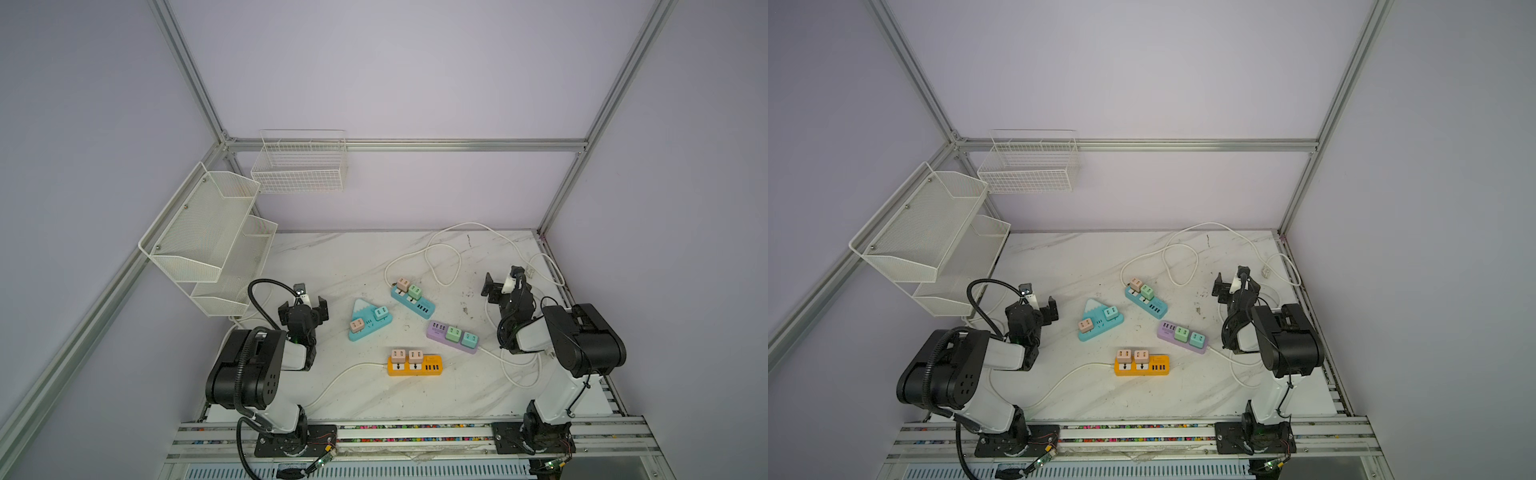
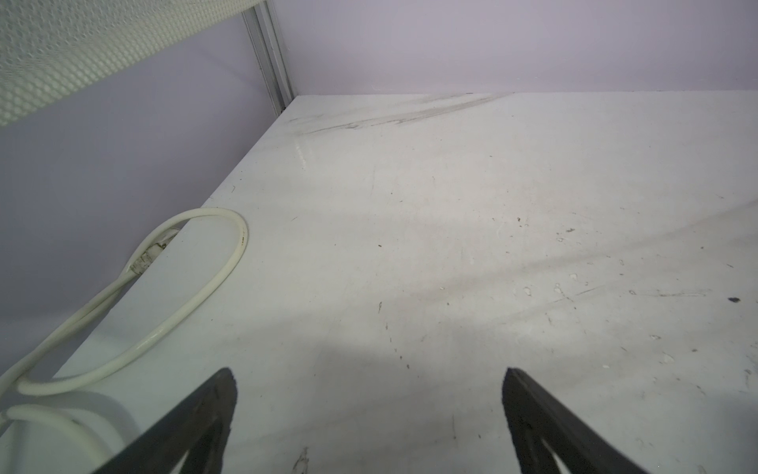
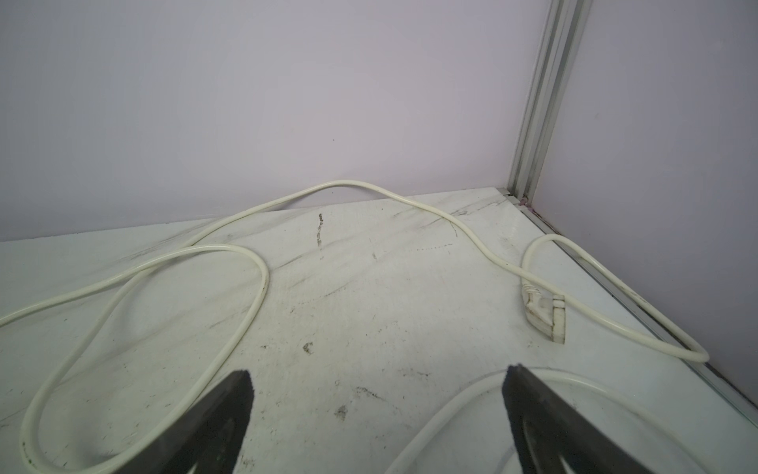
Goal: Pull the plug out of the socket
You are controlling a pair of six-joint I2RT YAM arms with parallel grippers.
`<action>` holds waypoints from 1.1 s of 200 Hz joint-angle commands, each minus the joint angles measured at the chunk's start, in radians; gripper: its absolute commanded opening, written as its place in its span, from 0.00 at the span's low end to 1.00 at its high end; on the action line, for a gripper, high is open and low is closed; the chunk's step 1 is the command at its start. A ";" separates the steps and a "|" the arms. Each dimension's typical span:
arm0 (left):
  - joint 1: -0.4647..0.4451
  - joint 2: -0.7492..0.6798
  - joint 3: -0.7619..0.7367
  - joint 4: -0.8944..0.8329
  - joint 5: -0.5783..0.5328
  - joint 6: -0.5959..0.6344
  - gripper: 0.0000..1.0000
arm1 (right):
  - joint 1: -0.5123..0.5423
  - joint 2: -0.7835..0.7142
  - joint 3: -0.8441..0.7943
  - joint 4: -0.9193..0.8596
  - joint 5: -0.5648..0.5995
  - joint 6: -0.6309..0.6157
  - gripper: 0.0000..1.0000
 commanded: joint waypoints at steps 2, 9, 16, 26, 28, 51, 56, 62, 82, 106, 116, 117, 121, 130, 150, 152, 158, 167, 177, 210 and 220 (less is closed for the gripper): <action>0.005 -0.023 0.045 0.040 0.005 0.006 1.00 | -0.001 -0.009 0.001 0.046 -0.006 -0.020 0.97; 0.005 -0.023 0.043 0.040 0.005 0.006 1.00 | -0.002 -0.009 0.001 0.047 -0.006 -0.019 0.97; 0.006 -0.023 0.042 0.043 0.006 0.005 1.00 | -0.001 -0.010 0.000 0.048 -0.006 -0.019 0.97; 0.006 -0.027 0.040 0.046 -0.015 0.001 1.00 | -0.001 -0.013 -0.003 0.051 -0.001 -0.022 0.97; 0.006 -0.028 0.041 0.046 -0.018 -0.001 1.00 | -0.001 -0.014 -0.004 0.051 -0.001 -0.023 0.97; 0.005 -0.045 0.012 0.086 -0.017 -0.005 1.00 | -0.001 -0.031 -0.002 0.038 -0.003 -0.022 0.97; 0.005 -0.050 0.010 0.084 -0.016 -0.005 1.00 | -0.001 -0.038 0.004 0.020 -0.001 -0.023 0.97; 0.005 -0.056 0.009 0.081 -0.014 -0.004 1.00 | -0.002 -0.047 0.012 -0.005 -0.003 -0.024 0.97; 0.006 -0.089 -0.009 0.085 0.023 0.009 1.00 | -0.001 -0.091 -0.011 -0.010 -0.028 -0.032 0.97; 0.005 -0.155 -0.028 0.057 0.047 0.016 1.00 | 0.000 -0.103 -0.035 0.037 -0.020 -0.024 0.97; 0.005 -0.207 -0.028 0.016 0.048 0.008 1.00 | 0.000 -0.121 -0.023 -0.006 -0.019 -0.023 0.97; 0.006 -0.212 -0.028 0.012 0.049 0.007 1.00 | -0.001 -0.129 -0.020 -0.018 -0.018 -0.022 0.97; 0.005 -0.227 -0.027 -0.007 0.049 0.003 1.00 | -0.001 -0.137 -0.015 -0.041 -0.020 -0.019 0.97; 0.005 -0.251 -0.023 -0.043 0.064 -0.001 1.00 | -0.001 -0.172 0.003 -0.113 -0.033 -0.012 0.97; 0.006 -0.320 -0.021 -0.126 0.123 -0.001 1.00 | 0.000 -0.242 0.016 -0.205 -0.065 0.010 0.97; 0.005 -0.331 -0.020 -0.137 0.129 -0.004 1.00 | -0.001 -0.246 0.016 -0.207 -0.065 0.011 0.97; 0.005 -0.362 -0.019 -0.169 0.143 -0.014 1.00 | -0.001 -0.274 0.019 -0.234 -0.059 0.044 0.97; 0.006 -0.405 -0.016 -0.207 0.160 -0.031 1.00 | -0.001 -0.311 0.029 -0.285 -0.027 0.116 0.97; 0.005 -0.457 -0.004 -0.266 0.169 -0.059 1.00 | -0.002 -0.364 0.062 -0.406 0.038 0.222 0.97; 0.006 -0.626 0.086 -0.528 0.170 -0.226 1.00 | -0.001 -0.474 0.113 -0.638 0.084 0.394 0.97; 0.005 -0.668 0.100 -0.587 0.145 -0.294 1.00 | -0.001 -0.513 0.111 -0.696 0.099 0.455 0.97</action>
